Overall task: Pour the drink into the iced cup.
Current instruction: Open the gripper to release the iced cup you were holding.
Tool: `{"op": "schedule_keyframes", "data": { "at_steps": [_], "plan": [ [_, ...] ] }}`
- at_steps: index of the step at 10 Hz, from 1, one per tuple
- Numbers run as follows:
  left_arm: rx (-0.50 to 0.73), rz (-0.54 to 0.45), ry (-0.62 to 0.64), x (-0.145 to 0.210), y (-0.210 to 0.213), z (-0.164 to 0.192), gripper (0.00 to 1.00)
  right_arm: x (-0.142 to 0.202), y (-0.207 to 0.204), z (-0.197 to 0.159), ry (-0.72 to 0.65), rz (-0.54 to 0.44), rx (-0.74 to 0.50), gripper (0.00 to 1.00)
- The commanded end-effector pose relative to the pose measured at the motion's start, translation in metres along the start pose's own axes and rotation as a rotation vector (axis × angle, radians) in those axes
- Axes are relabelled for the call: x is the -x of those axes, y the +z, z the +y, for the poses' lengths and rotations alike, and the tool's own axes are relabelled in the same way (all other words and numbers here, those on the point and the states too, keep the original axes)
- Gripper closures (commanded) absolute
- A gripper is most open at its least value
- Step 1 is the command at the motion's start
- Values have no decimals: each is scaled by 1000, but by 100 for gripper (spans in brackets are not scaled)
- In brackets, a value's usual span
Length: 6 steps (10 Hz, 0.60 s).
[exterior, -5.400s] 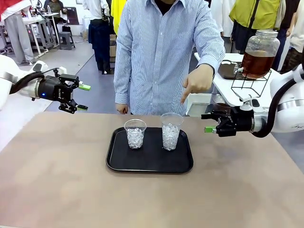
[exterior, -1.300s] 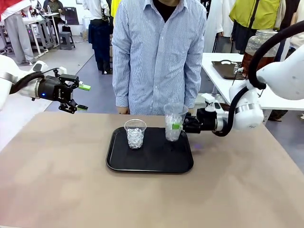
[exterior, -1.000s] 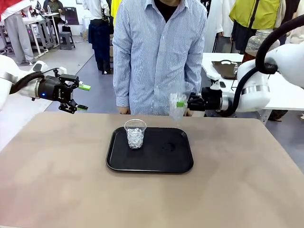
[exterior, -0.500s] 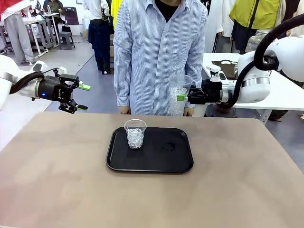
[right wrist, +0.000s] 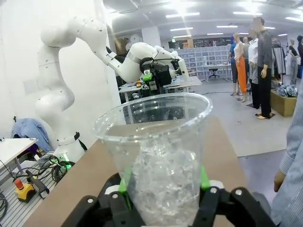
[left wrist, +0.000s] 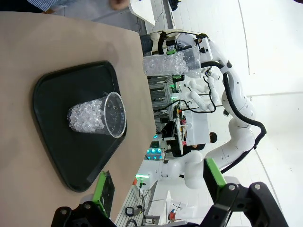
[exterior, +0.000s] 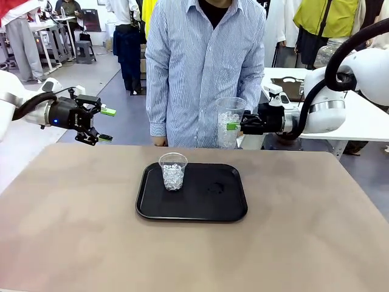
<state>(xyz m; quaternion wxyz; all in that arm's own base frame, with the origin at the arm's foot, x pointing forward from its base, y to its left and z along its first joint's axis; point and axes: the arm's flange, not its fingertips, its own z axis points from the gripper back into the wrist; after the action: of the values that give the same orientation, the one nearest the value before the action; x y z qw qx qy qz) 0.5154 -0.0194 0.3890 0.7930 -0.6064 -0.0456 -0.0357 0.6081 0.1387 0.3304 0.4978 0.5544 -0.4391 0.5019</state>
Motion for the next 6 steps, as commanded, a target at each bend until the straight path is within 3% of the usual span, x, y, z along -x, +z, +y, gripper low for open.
{"op": "schedule_keyframes", "data": {
  "at_steps": [1,6],
  "plan": [
    [1,-1,-1,2,1,-1,0,-6,-1,1,5,-12,7,37],
    [1,-1,-1,2,1,-1,0,-6,-1,1,5,-12,7,37]
  ]
}}
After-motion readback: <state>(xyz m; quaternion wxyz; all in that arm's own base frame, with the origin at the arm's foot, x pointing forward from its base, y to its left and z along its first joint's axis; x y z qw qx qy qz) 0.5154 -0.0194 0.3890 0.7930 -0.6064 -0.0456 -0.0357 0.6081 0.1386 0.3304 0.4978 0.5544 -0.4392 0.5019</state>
